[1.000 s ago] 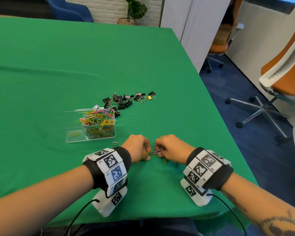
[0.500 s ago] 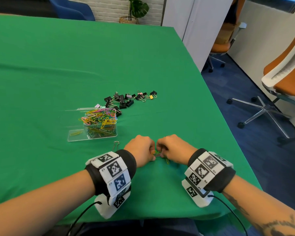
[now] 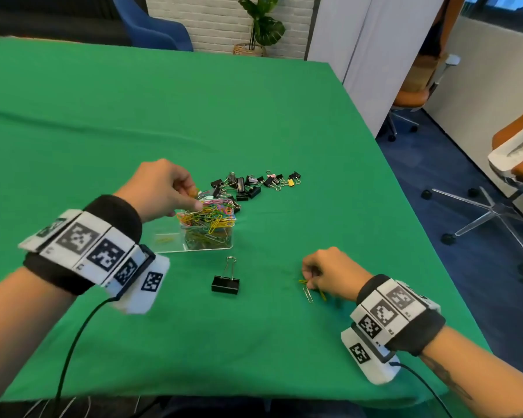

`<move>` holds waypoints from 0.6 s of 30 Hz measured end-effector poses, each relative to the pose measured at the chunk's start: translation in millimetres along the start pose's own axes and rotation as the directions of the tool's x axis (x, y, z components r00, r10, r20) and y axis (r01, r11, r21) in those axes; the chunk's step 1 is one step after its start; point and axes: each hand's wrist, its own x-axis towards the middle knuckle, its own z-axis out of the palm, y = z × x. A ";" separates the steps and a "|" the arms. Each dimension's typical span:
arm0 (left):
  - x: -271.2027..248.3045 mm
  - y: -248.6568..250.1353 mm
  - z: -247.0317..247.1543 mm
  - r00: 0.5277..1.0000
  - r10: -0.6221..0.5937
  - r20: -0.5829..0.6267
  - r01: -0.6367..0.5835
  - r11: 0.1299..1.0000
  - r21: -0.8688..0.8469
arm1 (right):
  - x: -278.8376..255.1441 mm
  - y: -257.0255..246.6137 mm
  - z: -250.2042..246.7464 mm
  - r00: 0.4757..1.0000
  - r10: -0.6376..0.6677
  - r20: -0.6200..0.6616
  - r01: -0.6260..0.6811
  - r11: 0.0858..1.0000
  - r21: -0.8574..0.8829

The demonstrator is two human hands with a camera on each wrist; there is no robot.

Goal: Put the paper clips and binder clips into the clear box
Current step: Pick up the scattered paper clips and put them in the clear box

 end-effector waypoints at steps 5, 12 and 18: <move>10.0 -10.0 9.0 0.998 -0.019 0.066 0.022 0.999 -0.046 | 2.4 2.7 -1.8 1.000 0.028 0.003 -0.028 1.000 0.002; 18.9 -10.5 9.9 0.997 -0.008 0.077 0.012 0.998 -0.060 | 5.4 -16.8 -32.2 0.994 -0.019 -0.109 0.035 0.988 0.148; 19.7 -10.7 14.6 0.998 -0.007 0.056 0.013 0.993 -0.118 | 38.3 -81.1 -71.1 0.915 -0.175 -0.364 0.297 0.903 0.312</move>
